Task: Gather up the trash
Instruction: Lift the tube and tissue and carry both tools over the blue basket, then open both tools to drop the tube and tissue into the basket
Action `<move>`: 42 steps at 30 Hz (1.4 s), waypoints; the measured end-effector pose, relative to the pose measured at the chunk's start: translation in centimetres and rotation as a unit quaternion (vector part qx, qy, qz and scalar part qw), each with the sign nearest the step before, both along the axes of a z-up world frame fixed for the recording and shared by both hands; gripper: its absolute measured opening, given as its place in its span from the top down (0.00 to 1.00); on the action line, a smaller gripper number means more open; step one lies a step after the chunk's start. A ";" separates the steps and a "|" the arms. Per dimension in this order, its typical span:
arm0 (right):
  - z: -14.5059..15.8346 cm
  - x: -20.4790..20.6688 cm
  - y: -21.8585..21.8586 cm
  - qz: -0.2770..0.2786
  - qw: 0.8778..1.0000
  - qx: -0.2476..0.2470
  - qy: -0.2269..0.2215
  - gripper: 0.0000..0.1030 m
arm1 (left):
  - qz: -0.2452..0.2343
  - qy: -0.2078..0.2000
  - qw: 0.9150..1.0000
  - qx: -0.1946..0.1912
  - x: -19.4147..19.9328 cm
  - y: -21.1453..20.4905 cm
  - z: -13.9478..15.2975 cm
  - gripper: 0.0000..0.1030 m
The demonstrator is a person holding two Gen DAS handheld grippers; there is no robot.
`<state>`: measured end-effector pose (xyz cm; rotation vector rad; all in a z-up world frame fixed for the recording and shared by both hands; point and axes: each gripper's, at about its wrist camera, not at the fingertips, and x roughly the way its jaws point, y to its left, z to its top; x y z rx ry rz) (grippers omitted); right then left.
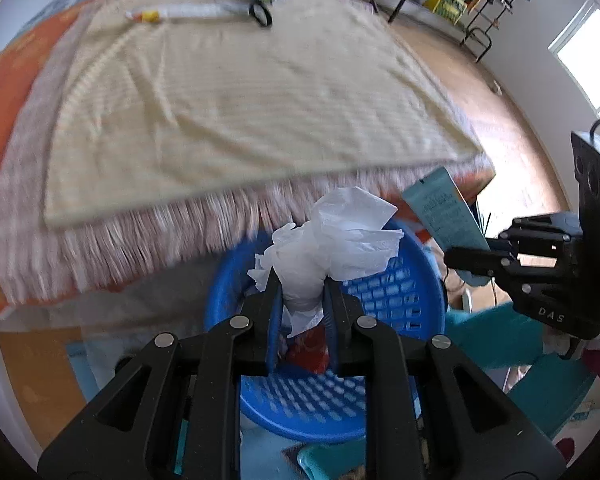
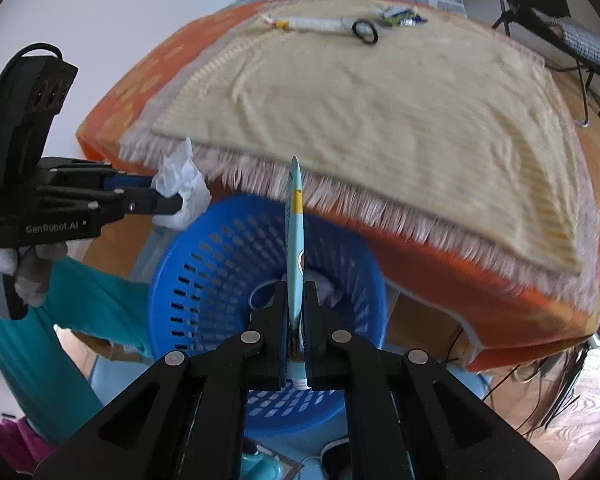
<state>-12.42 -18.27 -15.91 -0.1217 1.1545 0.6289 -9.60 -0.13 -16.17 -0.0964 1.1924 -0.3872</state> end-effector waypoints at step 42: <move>-6.6 -1.9 0.9 0.006 0.997 -0.054 0.064 0.66 | -0.022 0.059 0.996 0.070 -3.4 -1.3 -7.4 0.59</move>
